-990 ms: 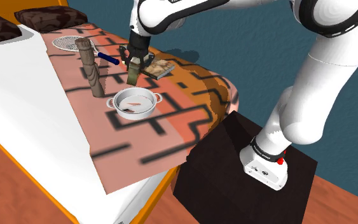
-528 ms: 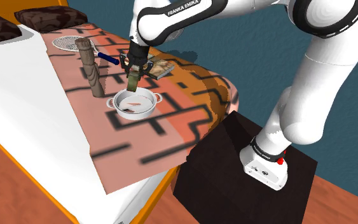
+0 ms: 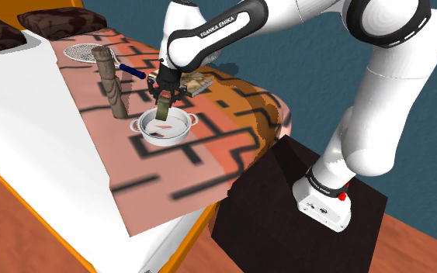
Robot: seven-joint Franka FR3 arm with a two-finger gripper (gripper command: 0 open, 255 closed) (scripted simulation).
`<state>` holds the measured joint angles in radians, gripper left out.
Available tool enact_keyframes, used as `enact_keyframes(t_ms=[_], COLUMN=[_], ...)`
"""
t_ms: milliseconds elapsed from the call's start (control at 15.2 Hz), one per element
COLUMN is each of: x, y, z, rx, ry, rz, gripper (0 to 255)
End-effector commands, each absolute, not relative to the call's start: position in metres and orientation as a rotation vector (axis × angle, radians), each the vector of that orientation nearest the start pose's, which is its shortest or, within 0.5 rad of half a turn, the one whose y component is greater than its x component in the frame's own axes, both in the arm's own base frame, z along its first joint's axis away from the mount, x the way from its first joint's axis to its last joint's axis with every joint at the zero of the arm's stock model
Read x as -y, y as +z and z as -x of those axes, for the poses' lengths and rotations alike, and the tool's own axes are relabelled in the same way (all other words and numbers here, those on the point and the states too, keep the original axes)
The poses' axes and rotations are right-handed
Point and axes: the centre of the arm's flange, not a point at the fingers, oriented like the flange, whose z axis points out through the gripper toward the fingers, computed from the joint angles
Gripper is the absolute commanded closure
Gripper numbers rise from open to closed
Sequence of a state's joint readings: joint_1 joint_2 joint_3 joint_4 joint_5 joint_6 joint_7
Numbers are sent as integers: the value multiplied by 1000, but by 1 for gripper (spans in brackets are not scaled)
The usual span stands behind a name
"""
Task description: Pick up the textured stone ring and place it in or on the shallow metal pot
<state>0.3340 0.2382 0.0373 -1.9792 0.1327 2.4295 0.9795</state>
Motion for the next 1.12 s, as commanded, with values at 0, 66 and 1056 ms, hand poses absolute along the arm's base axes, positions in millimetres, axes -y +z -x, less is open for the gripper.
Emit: enact_keyframes(t_ms=[0, 66, 1056], x=[-224, -224, -224], y=[358, 353, 344], z=[-577, -577, -577], rx=[-1004, -1004, -1004], ry=[-146, -146, -146], rz=[2745, 2745, 2745], gripper=[255, 255, 0])
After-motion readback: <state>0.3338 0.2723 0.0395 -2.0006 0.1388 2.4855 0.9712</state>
